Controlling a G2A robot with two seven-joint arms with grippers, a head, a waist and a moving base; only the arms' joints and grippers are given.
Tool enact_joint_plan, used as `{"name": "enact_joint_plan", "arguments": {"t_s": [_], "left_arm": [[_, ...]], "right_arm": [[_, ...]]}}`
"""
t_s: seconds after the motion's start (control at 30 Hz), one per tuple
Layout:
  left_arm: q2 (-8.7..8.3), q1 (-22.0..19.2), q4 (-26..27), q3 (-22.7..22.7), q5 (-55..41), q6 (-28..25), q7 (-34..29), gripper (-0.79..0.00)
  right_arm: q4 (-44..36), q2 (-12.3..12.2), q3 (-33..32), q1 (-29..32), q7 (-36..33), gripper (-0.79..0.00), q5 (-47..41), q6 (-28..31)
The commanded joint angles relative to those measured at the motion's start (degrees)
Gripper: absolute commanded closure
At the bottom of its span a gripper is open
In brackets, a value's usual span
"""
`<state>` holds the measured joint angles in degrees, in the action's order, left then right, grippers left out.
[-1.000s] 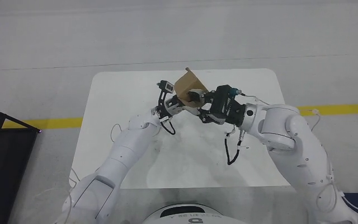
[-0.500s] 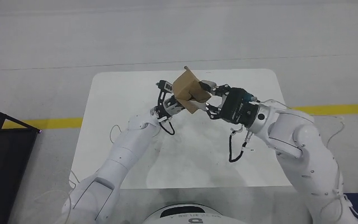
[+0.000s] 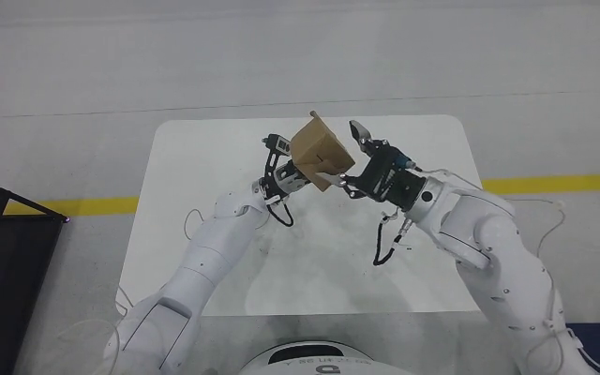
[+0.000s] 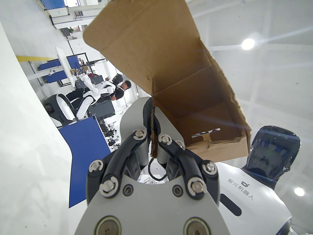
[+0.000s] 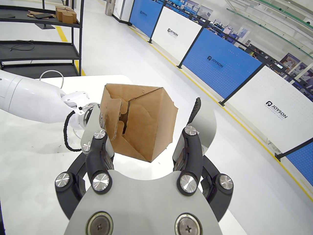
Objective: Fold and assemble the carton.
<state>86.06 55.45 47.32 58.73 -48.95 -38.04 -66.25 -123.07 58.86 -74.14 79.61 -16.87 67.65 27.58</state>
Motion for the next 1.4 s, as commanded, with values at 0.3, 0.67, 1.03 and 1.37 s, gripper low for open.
{"name": "enact_joint_plan", "arguments": {"t_s": [0.3,0.67,1.03,1.37], "left_arm": [[-0.09,0.0,0.05,-0.03,1.44,-0.14,0.14,0.0],[-0.15,0.03,0.08,-0.18,2.2,-0.63,0.63,0.0],[-0.29,-0.04,0.16,-0.41,3.25,-1.2,1.2,0.0],[-0.33,-0.05,0.14,-0.59,2.95,-1.43,1.43,0.0]], "right_arm": [[0.85,0.23,-0.06,-0.92,-3.69,-0.606,-2.97,-1.39],[1.54,0.55,1.35,-2.33,-8.46,-0.585,-3.83,-3.23],[1.86,0.74,2.09,-3.4,-12.4,-0.576,-4.97,-3.88],[1.97,0.85,2.21,-3.82,-13.35,-0.588,-5.38,-4.06]]}}
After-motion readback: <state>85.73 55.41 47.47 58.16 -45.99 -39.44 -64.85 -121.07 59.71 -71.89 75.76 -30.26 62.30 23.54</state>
